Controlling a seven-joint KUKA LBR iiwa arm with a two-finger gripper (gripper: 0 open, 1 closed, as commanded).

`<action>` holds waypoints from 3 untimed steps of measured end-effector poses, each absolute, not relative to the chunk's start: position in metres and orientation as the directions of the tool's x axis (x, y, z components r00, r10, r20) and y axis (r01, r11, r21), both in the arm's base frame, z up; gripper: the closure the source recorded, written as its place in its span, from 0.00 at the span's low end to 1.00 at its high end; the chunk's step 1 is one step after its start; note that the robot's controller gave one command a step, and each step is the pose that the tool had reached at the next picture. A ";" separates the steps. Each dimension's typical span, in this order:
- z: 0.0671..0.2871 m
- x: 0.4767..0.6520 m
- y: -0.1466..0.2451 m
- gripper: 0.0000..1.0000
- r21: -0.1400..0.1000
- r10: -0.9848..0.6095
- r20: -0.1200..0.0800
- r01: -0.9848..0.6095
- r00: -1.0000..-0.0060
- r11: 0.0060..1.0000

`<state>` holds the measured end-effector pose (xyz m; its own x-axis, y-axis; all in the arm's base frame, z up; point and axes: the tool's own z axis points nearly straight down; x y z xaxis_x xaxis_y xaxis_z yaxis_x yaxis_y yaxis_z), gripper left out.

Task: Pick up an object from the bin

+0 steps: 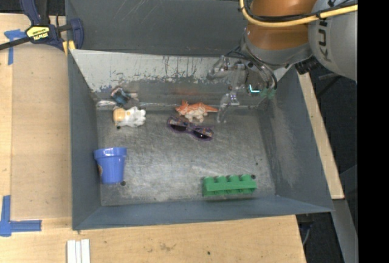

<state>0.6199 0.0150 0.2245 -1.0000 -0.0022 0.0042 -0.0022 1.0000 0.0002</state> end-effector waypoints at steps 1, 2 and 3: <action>0.229 0.621 0.015 0.00 0.000 -0.002 -0.004 -0.002 -1.000 1.000; 0.161 0.624 0.031 0.00 0.001 0.078 -0.008 0.078 -0.997 0.997; 0.112 0.623 0.036 0.00 0.001 0.105 0.002 0.105 -0.994 0.994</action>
Offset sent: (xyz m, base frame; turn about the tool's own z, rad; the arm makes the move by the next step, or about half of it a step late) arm 0.0046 0.0363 -0.1545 0.1765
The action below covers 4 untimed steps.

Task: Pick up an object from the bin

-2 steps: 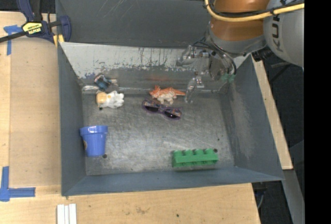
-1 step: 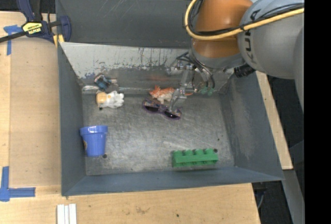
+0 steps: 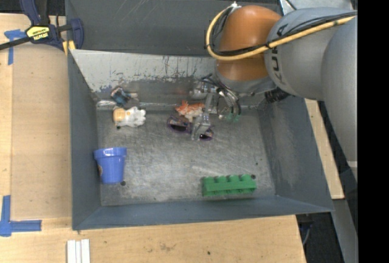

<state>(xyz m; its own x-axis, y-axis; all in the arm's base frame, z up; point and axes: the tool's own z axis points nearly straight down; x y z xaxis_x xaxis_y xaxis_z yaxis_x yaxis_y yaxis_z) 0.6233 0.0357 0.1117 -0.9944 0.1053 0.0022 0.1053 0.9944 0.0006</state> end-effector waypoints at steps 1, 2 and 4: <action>0.140 0.617 0.040 0.00 0.002 0.384 -0.004 0.384 -0.923 0.923; 0.077 0.622 0.042 0.00 0.001 0.292 -0.003 0.292 -0.956 0.956; 0.081 0.621 0.041 1.00 0.001 0.293 -0.006 0.293 -0.956 0.956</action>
Offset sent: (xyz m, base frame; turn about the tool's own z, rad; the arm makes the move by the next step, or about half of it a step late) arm -0.0025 0.0067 -0.0417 0.1905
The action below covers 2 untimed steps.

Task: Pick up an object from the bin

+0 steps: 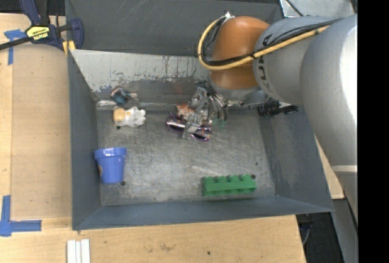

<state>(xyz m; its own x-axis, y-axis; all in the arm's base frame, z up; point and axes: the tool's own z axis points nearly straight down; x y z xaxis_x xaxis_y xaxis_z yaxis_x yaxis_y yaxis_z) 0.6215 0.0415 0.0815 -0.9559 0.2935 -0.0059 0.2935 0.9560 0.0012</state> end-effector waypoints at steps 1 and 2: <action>0.084 0.621 0.041 1.00 0.000 0.293 -0.003 0.293 -0.956 0.956; 0.093 0.620 0.041 1.00 0.000 0.293 -0.001 0.293 -0.956 0.956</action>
Offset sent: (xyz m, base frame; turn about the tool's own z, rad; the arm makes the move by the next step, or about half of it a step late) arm 0.0000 0.0000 0.0074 0.0000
